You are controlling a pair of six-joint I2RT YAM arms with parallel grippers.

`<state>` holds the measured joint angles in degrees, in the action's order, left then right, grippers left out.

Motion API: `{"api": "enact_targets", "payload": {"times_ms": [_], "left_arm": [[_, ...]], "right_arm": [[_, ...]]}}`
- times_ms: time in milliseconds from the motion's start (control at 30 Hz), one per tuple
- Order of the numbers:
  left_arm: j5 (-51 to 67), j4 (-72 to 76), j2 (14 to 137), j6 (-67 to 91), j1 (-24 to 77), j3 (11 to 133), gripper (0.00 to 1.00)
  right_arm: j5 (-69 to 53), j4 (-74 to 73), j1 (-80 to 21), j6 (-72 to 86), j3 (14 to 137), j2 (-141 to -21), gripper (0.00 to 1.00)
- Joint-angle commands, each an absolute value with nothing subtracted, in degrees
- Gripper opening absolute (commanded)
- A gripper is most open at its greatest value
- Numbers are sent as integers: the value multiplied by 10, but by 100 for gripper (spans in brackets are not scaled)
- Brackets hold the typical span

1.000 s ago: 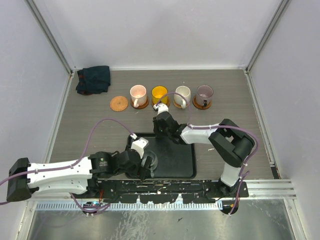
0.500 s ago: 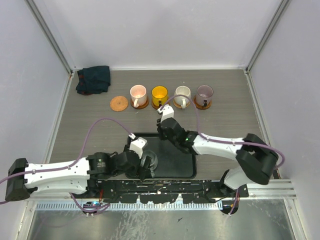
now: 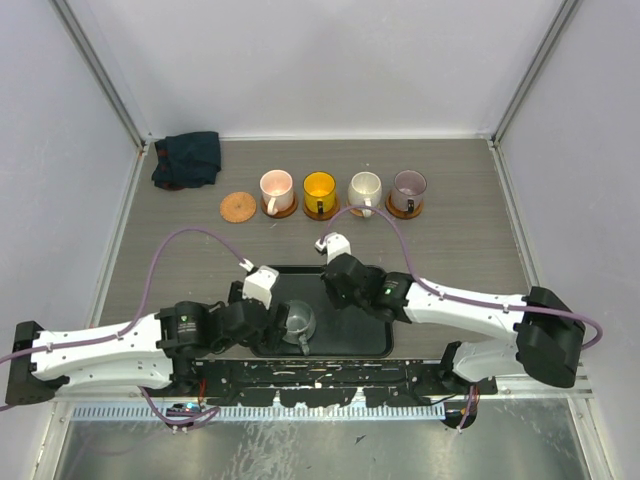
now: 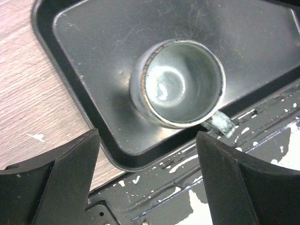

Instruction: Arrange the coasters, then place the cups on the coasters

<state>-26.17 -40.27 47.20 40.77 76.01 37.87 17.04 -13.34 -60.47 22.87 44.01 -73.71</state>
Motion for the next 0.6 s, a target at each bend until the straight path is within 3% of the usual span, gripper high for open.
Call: {"api": "enact_targets", "payload": {"times_ms": [0, 567], "left_arm": [[-332, -436, 449, 437, 762, 398, 84], [-415, -541, 405, 543, 762, 392, 82]], "right_arm": [[130, -207, -625, 231, 453, -702, 1], [14, -241, -736, 171, 499, -794, 1]]}}
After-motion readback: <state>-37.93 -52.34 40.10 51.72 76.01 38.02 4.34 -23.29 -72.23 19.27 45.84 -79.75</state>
